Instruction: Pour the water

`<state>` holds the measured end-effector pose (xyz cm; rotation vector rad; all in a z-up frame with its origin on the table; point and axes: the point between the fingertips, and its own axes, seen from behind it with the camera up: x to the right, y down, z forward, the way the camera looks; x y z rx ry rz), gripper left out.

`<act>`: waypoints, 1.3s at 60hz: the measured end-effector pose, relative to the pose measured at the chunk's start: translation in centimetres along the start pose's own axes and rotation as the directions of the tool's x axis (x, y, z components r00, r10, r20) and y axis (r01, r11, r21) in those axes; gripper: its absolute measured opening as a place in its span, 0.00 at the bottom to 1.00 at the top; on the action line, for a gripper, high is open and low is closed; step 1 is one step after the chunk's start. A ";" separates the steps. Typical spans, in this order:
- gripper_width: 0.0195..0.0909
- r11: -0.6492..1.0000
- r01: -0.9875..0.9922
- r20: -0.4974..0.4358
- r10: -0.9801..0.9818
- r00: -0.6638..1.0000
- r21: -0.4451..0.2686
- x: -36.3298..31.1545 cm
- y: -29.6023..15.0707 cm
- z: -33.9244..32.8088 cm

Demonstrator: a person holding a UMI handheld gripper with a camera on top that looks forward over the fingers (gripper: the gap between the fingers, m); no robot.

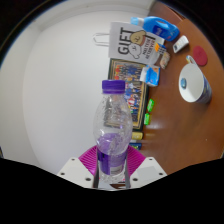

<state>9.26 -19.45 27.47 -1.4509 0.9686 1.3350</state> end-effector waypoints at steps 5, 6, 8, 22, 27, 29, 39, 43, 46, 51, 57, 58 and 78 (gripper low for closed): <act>0.22 0.984 -0.176 -0.001 0.176 0.984 -0.016 2.5 -1.9 0.2; 0.22 0.977 -0.211 -0.003 0.211 0.977 -0.018 3.0 -2.2 0.2; 0.22 0.960 -0.279 -0.001 0.279 0.960 -0.027 3.9 -2.5 0.0; 0.22 0.849 -0.528 -0.004 0.528 0.849 -0.038 8.1 -5.0 0.1; 0.22 0.846 -0.528 -0.025 0.528 0.849 -0.069 7.8 -4.7 -0.1; 0.22 0.861 -0.503 -0.039 0.501 0.864 -0.080 7.8 -4.7 -0.1; 0.22 0.985 -0.112 -0.120 0.097 0.988 -0.128 6.8 -6.6 -0.5; 0.22 0.985 0.118 -0.127 -0.134 0.983 -0.128 5.7 -9.1 -0.8; 0.22 0.950 0.289 -0.125 -0.303 0.945 -0.117 4.2 -11.4 -1.3; 0.22 0.824 0.559 -0.140 -0.567 0.811 -0.095 2.3 -15.0 -1.8; 0.22 0.635 0.770 -0.184 -0.765 0.617 -0.058 1.2 -19.8 -3.1; 0.22 0.598 0.799 -0.198 -0.791 0.578 -0.056 1.2 -20.7 -3.2; 0.22 0.198 0.948 -0.360 -0.928 0.099 -0.250 13.4 -31.9 -5.8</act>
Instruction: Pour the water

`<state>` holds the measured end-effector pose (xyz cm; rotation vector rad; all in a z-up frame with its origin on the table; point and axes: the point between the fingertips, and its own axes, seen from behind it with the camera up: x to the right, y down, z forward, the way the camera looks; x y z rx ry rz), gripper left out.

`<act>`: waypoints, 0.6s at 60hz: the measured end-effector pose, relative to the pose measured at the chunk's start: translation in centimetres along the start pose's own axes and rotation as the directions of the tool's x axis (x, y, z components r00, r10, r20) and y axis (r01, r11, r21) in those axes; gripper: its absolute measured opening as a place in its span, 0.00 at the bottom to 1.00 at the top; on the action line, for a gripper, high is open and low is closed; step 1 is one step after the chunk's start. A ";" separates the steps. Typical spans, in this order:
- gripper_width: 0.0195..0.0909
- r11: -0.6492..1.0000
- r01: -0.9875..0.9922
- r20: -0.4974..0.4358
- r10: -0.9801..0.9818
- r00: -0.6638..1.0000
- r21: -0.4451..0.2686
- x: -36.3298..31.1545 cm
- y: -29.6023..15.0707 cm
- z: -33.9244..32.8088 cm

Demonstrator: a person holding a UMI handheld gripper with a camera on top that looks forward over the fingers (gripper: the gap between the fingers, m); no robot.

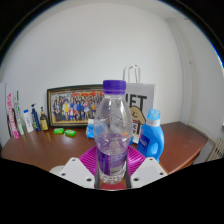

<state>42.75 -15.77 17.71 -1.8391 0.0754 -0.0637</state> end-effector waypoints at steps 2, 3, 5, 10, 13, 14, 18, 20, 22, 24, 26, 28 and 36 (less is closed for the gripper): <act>0.22 1.000 0.015 -0.001 -0.015 1.000 -0.022 0.4 1.4 0.4; 0.22 0.999 0.020 -0.001 -0.020 1.000 -0.031 0.5 2.1 0.6; 0.22 0.999 0.028 0.001 -0.028 1.000 -0.029 0.5 3.8 1.2; 0.22 0.998 0.016 0.016 -0.014 1.000 -0.067 0.7 6.1 1.7; 0.22 0.996 0.010 0.017 -0.008 1.000 -0.086 0.8 7.5 2.0; 0.22 0.996 0.011 0.016 -0.009 1.000 -0.092 0.8 8.0 2.1; 0.24 0.993 0.028 0.009 -0.027 1.000 -0.112 0.7 9.4 2.1; 0.23 0.996 0.029 0.007 -0.029 1.000 -0.087 0.7 9.5 2.1; 0.24 0.997 0.021 -0.001 -0.022 1.000 -0.078 0.7 9.3 1.9; 0.27 0.996 0.012 -0.002 -0.013 1.000 -0.083 0.6 9.4 1.9; 0.33 0.996 0.009 -0.002 -0.009 1.000 -0.090 0.6 9.4 1.9; 0.38 0.995 0.007 -0.004 -0.008 1.000 -0.098 0.7 9.4 1.7; 0.75 0.989 -0.023 -0.002 0.023 1.000 -0.147 0.6 8.9 0.9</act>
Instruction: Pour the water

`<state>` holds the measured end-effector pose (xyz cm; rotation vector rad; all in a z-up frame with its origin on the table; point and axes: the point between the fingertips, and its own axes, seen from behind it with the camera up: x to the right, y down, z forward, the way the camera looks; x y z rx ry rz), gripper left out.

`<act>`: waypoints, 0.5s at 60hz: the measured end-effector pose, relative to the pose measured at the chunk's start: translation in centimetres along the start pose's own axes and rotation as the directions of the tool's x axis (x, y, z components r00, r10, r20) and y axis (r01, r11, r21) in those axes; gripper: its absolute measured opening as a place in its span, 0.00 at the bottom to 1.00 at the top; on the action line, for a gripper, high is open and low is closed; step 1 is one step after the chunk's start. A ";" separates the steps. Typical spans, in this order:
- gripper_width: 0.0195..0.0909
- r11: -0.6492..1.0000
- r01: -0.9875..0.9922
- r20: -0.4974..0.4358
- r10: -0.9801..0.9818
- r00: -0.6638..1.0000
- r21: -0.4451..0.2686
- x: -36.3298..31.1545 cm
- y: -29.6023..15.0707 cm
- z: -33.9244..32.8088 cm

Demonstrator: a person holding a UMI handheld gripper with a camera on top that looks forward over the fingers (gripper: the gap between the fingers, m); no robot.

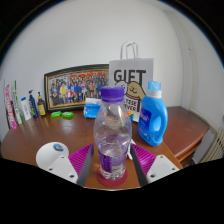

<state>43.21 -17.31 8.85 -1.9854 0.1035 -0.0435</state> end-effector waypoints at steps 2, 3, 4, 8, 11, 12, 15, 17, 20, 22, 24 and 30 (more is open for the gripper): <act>0.87 1.000 -0.005 -0.001 0.005 1.000 -0.008 -0.2 -0.1 -0.8; 0.93 1.000 -0.007 -0.003 0.007 1.000 -0.014 -0.2 -0.2 -1.1; 0.94 1.000 -0.010 -0.010 0.010 1.000 -0.020 -0.1 -0.4 -1.4; 0.93 0.999 -0.021 -0.034 0.019 0.999 -0.047 -0.2 -0.9 -3.1; 0.93 0.997 -0.032 -0.060 0.028 0.998 -0.070 -0.4 -1.3 -4.7; 0.93 0.996 -0.035 -0.065 0.030 0.997 -0.080 -0.7 -1.4 -5.4; 0.93 0.993 -0.049 -0.070 0.042 0.997 -0.105 -1.7 -1.7 -7.5; 0.93 0.991 -0.062 -0.070 0.054 0.996 -0.119 -2.6 -2.1 -9.0; 0.93 0.988 -0.076 -0.070 0.068 0.995 -0.132 -3.8 -2.8 -11.1; 0.93 0.987 -0.082 -0.076 0.072 0.995 -0.141 -4.7 -3.3 -12.6; 0.93 0.985 -0.081 -0.079 0.070 0.994 -0.151 -5.7 -3.6 -14.2; 0.92 0.978 -0.047 -0.127 0.021 0.992 -0.204 -7.2 -4.2 -18.5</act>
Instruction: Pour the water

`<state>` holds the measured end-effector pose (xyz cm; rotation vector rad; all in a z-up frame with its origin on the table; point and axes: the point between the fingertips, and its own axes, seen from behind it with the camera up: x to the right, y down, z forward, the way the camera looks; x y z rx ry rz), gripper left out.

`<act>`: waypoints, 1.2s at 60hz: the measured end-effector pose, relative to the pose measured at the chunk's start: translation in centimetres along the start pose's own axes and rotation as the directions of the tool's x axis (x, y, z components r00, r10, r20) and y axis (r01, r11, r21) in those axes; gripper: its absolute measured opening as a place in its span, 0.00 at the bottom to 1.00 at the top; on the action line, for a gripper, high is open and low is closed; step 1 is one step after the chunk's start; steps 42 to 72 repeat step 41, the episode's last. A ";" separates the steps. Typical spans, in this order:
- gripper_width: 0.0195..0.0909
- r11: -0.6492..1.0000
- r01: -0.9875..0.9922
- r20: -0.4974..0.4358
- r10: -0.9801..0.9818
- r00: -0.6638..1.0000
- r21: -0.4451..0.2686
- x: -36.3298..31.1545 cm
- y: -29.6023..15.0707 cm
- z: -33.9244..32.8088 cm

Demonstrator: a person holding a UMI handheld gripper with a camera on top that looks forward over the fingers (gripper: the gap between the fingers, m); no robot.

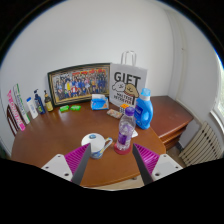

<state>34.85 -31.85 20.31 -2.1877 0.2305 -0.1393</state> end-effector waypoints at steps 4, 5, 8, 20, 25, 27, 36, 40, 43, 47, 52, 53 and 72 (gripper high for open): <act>0.92 1.000 0.007 -0.017 -0.007 1.000 0.011 -1.1 -0.2 -2.8; 0.92 1.000 0.008 -0.019 -0.008 1.000 0.013 -1.4 -0.3 -3.4; 0.93 1.000 0.016 -0.025 -0.015 1.000 0.021 -2.3 -0.2 -5.1; 0.92 0.998 0.058 -0.050 -0.057 0.997 0.030 -4.2 0.7 -9.7; 0.92 0.998 0.065 -0.045 -0.064 0.997 0.027 -4.8 1.1 -10.8; 0.92 0.996 0.077 -0.052 -0.075 0.996 0.034 -4.9 0.9 -10.9; 0.93 0.996 0.078 -0.053 -0.075 0.996 0.051 -4.9 0.7 -11.6; 0.93 0.995 0.081 -0.060 -0.077 0.995 0.063 -4.8 0.5 -11.9; 0.92 0.995 0.075 -0.057 -0.072 0.996 0.062 -4.9 0.5 -11.9; 0.92 0.995 0.075 -0.057 -0.072 0.996 0.062 -4.9 0.5 -11.9; 0.92 0.995 0.075 -0.057 -0.072 0.996 0.062 -4.9 0.5 -11.9; 0.92 0.995 0.075 -0.057 -0.072 0.996 0.062 -4.9 0.5 -11.9; 0.92 0.995 0.075 -0.057 -0.072 0.996 0.062 -4.9 0.5 -11.9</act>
